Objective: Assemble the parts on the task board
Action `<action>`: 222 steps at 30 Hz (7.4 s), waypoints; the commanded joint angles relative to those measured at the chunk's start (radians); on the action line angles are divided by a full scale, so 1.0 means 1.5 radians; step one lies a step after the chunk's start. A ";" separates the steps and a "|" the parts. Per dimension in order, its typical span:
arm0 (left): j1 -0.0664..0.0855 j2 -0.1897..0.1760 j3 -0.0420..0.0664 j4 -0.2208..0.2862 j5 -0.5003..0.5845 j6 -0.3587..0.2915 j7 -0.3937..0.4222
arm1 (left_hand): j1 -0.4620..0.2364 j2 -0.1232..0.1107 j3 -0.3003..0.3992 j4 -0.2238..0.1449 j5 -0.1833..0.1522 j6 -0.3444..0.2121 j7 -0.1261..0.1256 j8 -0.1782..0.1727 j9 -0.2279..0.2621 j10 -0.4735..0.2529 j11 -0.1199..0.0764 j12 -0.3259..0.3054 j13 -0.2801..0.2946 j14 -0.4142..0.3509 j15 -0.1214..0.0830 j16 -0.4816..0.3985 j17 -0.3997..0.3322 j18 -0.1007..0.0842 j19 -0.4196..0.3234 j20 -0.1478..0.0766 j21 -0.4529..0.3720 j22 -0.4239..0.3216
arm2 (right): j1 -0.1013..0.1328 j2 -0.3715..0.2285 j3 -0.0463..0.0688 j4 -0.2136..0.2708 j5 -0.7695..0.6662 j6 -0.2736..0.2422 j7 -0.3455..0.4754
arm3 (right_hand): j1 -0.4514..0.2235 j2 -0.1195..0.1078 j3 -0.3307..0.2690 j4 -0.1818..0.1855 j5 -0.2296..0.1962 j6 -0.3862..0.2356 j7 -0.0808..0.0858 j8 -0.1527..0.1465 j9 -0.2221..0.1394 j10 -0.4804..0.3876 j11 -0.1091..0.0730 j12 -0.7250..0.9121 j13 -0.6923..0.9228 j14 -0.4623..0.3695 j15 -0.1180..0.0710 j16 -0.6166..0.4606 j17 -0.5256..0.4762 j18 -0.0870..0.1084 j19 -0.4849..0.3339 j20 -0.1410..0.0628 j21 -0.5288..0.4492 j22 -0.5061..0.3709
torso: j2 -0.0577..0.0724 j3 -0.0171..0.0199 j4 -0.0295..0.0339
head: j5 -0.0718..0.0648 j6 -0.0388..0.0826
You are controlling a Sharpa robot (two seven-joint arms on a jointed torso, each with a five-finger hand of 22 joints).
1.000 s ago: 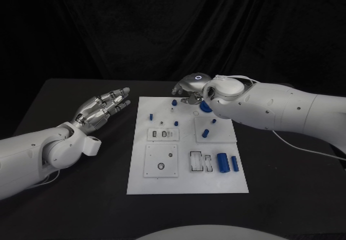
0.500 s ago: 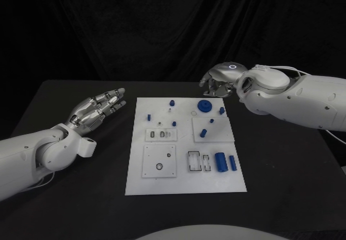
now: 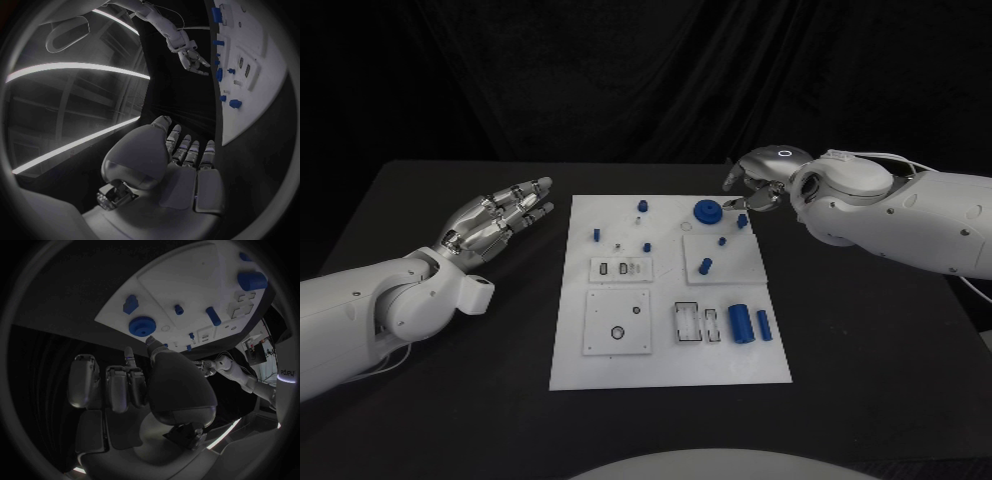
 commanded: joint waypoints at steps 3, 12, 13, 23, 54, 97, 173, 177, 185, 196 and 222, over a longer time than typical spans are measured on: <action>-0.002 0.001 0.001 0.000 0.001 0.014 0.106 | 0.004 0.001 0.006 -0.002 0.003 -0.003 0.003 0.001 0.000 -0.002 0.003 -0.001 0.000 0.000 0.006 0.000 0.001 0.000 0.000 0.006 0.002 0.001 | -0.010 0.012 0.001 -0.012 0.004 -0.003 -0.020 | -0.001 0.004 -0.008 -0.008 0.027 0.007 0.002 -0.001 0.003 0.074 0.001 0.002 0.175 0.072 0.002 0.006 0.175 -0.015 0.027 0.001 0.034 0.114 | 0.000 0.0009 0.0009 | 0.000 0.000; -0.003 0.000 0.001 -0.002 0.001 0.017 0.103 | 0.003 0.001 0.007 -0.003 0.003 -0.003 0.003 0.001 0.000 -0.002 0.003 -0.002 -0.001 0.001 0.007 0.000 0.001 0.000 0.000 0.007 0.002 0.001 | -0.016 0.031 0.001 -0.026 0.004 -0.005 -0.024 | 0.007 0.007 -0.007 -0.019 0.043 -0.012 -0.001 -0.004 -0.002 0.074 -0.001 0.002 0.175 0.072 0.000 0.006 0.175 -0.024 0.053 0.000 0.065 0.139 | 0.000 -0.0004 0.0034 | -0.002 0.004; -0.003 0.000 0.001 -0.003 0.001 0.018 0.103 | 0.003 0.001 0.007 -0.003 0.003 -0.003 0.003 0.001 0.000 -0.002 0.003 -0.002 -0.001 0.001 0.007 0.000 0.001 0.000 0.000 0.007 0.002 0.001 | -0.017 0.032 0.001 -0.027 0.004 -0.005 -0.025 | 0.008 0.008 -0.007 -0.021 0.048 -0.013 -0.001 -0.004 -0.002 0.074 -0.001 0.002 0.175 0.072 0.000 0.006 0.175 -0.024 0.054 0.000 0.066 0.140 | 0.000 -0.0007 0.0035 | -0.002 0.004; -0.004 0.002 0.001 -0.005 0.001 0.021 0.101 | 0.003 0.001 0.007 -0.003 0.003 -0.003 0.003 0.001 0.000 -0.002 0.003 -0.002 -0.001 0.001 0.007 0.000 0.001 0.000 0.000 0.007 0.002 0.001 | -0.019 0.049 0.001 -0.044 0.004 0.011 -0.031 | 0.017 0.008 -0.002 -0.032 0.069 -0.025 -0.001 -0.005 -0.005 0.074 -0.001 0.002 0.175 0.072 0.000 0.006 0.175 -0.028 0.064 -0.001 0.079 0.149 | 0.000 -0.0016 0.0025 | -0.003 0.003; -0.010 0.009 0.001 -0.012 0.001 0.035 0.090 | 0.001 0.001 0.011 -0.005 0.003 -0.005 0.003 0.000 0.000 -0.003 0.004 -0.002 -0.001 0.001 0.008 0.000 0.001 -0.001 0.000 0.008 0.002 0.001 | -0.043 0.089 0.001 -0.087 0.004 0.030 -0.021 | 0.044 0.009 0.006 -0.065 0.056 0.006 0.004 0.017 0.010 0.074 0.003 0.002 0.175 0.072 0.004 0.006 0.175 -0.025 0.057 0.004 0.071 0.147 | 0.000 -0.0008 0.0012 | -0.002 -0.004; -0.011 0.011 0.001 -0.015 0.001 0.043 0.081 | -0.006 0.007 0.038 -0.014 0.000 -0.006 0.005 0.000 0.000 -0.004 0.008 0.000 0.000 0.002 0.013 0.000 0.002 0.000 0.001 0.014 0.002 0.001 | -0.025 0.101 0.002 0.014 0.004 -0.052 0.028 | 0.027 0.012 0.043 -0.083 0.252 0.061 -0.012 0.086 0.137 0.074 -0.012 0.002 0.175 0.072 -0.011 0.006 0.175 -0.031 0.075 -0.011 0.088 0.161 | -0.001 -0.0022 0.0022 | 0.005 -0.007; -0.012 0.011 0.001 -0.017 0.001 0.044 0.070 | -0.014 0.001 0.052 -0.021 -0.001 -0.007 0.006 0.000 0.001 -0.004 0.009 0.001 0.000 0.007 0.018 0.002 0.004 -0.001 0.002 0.018 0.003 0.002 | -0.047 0.192 0.004 -0.057 0.004 -0.033 0.005 | 0.026 -0.004 0.103 -0.108 0.163 -0.127 -0.006 -0.002 0.037 0.074 -0.007 0.002 0.175 0.072 -0.005 0.006 0.175 -0.006 0.010 -0.004 -0.013 0.126 | 0.000 -0.0007 -0.0005 | 0.013 -0.020; -0.012 0.005 0.001 -0.014 0.001 0.040 0.070 | -0.015 0.001 0.054 -0.021 -0.002 -0.006 0.007 0.000 0.001 -0.004 0.009 0.001 0.000 0.007 0.018 0.002 0.004 -0.001 0.002 0.018 0.003 0.002 | -0.030 0.172 0.005 -0.046 0.004 -0.041 0.005 | 0.014 -0.003 0.096 -0.100 0.133 -0.113 -0.003 0.003 0.030 0.074 -0.005 0.002 0.175 0.072 -0.005 0.006 0.175 -0.007 0.012 -0.005 -0.014 0.127 | 0.000 -0.0006 -0.0003 | 0.012 -0.019; -0.014 -0.002 0.001 0.000 0.001 0.042 0.070 | -0.015 0.001 0.054 -0.021 -0.001 -0.006 0.007 0.000 0.001 -0.004 0.009 0.001 0.000 0.007 0.018 0.002 0.004 -0.001 0.003 0.018 0.003 0.002 | 0.016 0.060 0.005 0.059 0.024 -0.052 0.013 | -0.024 0.001 0.064 -0.064 0.061 -0.060 0.003 0.026 0.030 0.074 0.000 0.002 0.175 0.072 -0.001 0.006 0.175 -0.013 0.032 -0.002 0.009 0.138 | -0.001 0.0000 -0.0037 | 0.013 -0.022; -0.016 -0.007 0.001 0.013 0.001 0.042 0.070 | -0.015 0.001 0.054 -0.021 -0.001 -0.006 0.007 0.000 0.001 -0.005 0.010 0.001 0.000 0.007 0.018 0.002 0.004 -0.001 0.002 0.018 0.003 0.002 | 0.019 -0.083 -0.001 0.116 0.076 -0.053 0.050 | -0.028 0.001 0.053 -0.051 0.063 -0.055 -0.002 0.026 0.031 0.074 -0.003 0.002 0.175 0.072 -0.003 0.006 0.175 -0.016 0.039 -0.002 0.020 0.142 | -0.002 0.0002 -0.0086 | -0.007 -0.013; -0.029 -0.012 0.001 0.023 0.001 0.048 0.071 | -0.019 0.000 0.062 -0.024 -0.001 -0.009 0.008 -0.001 0.000 -0.006 0.013 0.000 -0.001 0.007 0.021 0.002 0.004 -0.002 0.003 0.020 0.003 0.002 | -0.080 -0.076 -0.003 0.001 0.083 -0.104 0.070 | 0.005 -0.013 0.027 -0.037 -0.012 -0.079 -0.005 0.007 0.015 0.074 -0.006 0.002 0.175 0.072 -0.006 0.006 0.175 -0.007 0.017 -0.006 -0.022 0.129 | -0.004 0.0007 -0.0132 | 0.006 -0.022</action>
